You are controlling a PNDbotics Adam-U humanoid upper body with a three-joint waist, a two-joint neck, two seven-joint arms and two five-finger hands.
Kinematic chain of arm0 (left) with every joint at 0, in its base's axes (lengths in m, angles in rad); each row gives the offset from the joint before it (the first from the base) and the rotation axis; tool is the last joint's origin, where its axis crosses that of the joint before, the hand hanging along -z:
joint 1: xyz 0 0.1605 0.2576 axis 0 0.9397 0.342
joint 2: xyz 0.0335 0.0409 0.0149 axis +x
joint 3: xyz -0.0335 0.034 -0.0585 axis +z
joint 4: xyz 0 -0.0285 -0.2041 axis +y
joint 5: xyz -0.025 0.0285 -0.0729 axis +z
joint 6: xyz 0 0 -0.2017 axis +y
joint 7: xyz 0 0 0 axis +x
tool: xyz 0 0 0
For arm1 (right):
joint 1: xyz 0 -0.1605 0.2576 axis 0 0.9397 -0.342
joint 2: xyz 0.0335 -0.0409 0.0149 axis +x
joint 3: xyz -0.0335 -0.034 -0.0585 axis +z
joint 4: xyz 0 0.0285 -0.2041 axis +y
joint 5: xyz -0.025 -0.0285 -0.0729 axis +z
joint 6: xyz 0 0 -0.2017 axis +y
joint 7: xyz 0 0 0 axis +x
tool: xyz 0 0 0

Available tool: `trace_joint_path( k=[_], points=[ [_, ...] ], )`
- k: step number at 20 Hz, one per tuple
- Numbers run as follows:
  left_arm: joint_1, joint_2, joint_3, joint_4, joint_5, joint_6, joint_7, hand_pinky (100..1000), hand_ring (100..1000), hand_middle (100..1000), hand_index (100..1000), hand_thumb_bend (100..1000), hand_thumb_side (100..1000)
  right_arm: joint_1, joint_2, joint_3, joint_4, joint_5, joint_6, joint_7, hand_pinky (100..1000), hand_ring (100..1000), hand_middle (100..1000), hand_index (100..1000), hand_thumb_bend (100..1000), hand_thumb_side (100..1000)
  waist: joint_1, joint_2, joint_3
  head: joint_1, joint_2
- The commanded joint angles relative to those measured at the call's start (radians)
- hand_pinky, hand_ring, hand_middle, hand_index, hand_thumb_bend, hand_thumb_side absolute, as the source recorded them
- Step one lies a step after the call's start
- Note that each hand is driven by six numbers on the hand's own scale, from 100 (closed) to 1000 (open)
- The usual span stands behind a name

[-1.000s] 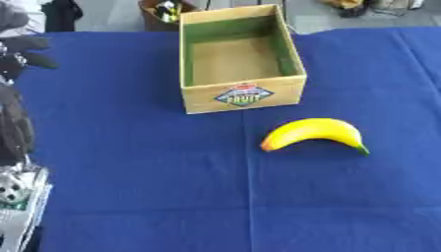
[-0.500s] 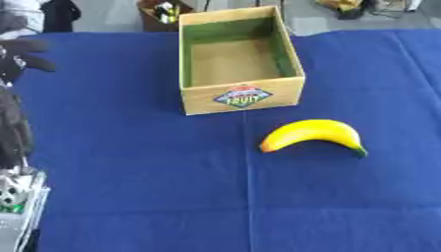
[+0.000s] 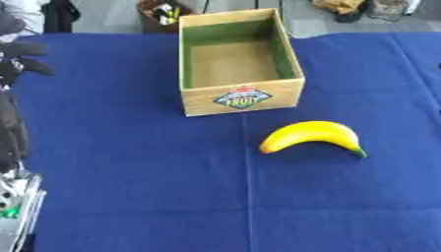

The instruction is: Pick up objects on the table and place them in the box.

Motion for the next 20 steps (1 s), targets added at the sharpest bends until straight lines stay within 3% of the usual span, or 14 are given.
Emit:
trace_joint_path(
  k=[1,11,20],
  points=[
    [-0.013,0.024,-0.007,-0.018,0.008,-0.001,-0.008,472,606,689,801,100,1000,-0.04,-0.037,0.013,-0.014,-0.014,0.013,0.043,768,785,773,863,276,954,-0.004,-0.025,0.002,-0.011,-0.012],
    [-0.018,0.023,-0.017,-0.018,0.02,-0.003,-0.024,472,607,691,801,100,1000,-0.183,0.002,0.06,-0.01,-0.072,0.079,0.16,776,783,770,866,339,944,-0.01,-0.024,0.025,-0.035,-0.015],
    [-0.023,0.017,-0.024,-0.018,0.028,-0.001,-0.033,471,607,692,801,100,1000,-0.297,0.079,0.121,0.046,-0.049,0.082,0.279,780,783,713,841,452,899,-0.013,-0.023,0.031,-0.049,-0.018]
  ],
)
